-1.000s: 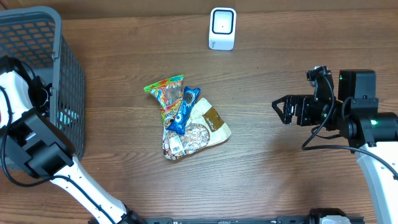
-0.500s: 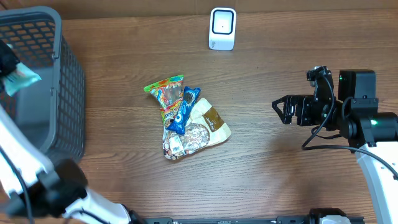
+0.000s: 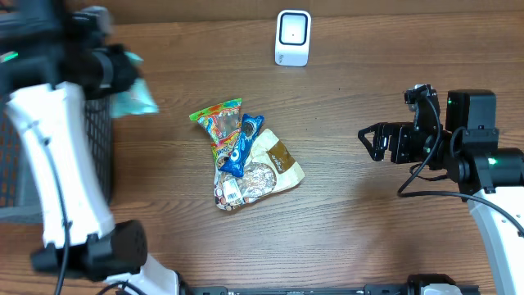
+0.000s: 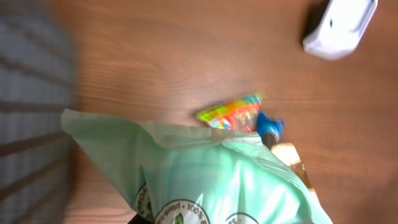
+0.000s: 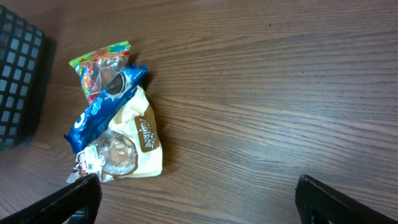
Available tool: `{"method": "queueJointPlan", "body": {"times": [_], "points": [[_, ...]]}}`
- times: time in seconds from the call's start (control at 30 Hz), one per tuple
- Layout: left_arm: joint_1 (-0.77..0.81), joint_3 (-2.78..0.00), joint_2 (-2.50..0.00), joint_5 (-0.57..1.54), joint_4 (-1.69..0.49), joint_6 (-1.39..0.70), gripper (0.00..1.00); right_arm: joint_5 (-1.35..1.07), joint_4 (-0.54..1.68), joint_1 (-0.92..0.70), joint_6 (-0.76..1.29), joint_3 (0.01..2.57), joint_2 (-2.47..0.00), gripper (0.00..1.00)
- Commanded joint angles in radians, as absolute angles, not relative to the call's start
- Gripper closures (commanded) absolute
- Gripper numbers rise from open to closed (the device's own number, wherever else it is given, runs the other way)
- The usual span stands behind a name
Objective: Scan the item barcode
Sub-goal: 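Grasp the mint-green tissue pack and lift it out of the basket, then carry the tissue pack over the pile and release it there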
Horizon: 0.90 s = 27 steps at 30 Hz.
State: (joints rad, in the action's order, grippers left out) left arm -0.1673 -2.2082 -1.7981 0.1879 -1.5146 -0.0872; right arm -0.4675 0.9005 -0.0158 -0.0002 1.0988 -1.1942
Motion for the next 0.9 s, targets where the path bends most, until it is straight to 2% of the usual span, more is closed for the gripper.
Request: {"method": "queueJointPlan", "body": {"times": [0.0,0.23,0.4,0.6,0.77,0.87], "points": [[-0.048,-2.084,-1.845,0.193,-1.463,-0.091,0.91,-0.473,0.895,-0.024,-0.004,1.125,-1.192,0.00],[0.166,-1.852,-1.953,0.213,-1.235,-0.140,0.94,-0.473,0.896,-0.024,-0.004,1.125,-1.192,0.00],[0.282,-1.823,-2.056,0.207,-1.226,-0.150,0.95,-0.473,0.910,-0.024,-0.004,1.125,-1.192,0.00],[0.355,-1.823,-2.119,0.172,-1.238,-0.150,0.95,-0.473,0.911,-0.024,-0.004,1.125,-1.192,0.00],[0.368,-1.821,-2.119,0.109,-1.250,-0.150,0.87,-0.473,0.910,-0.024,-0.004,1.125,-1.192,0.00],[0.368,-1.805,-2.119,0.067,-1.249,-0.150,0.86,-0.473,0.910,-0.024,-0.004,1.125,-1.192,0.00]]}}
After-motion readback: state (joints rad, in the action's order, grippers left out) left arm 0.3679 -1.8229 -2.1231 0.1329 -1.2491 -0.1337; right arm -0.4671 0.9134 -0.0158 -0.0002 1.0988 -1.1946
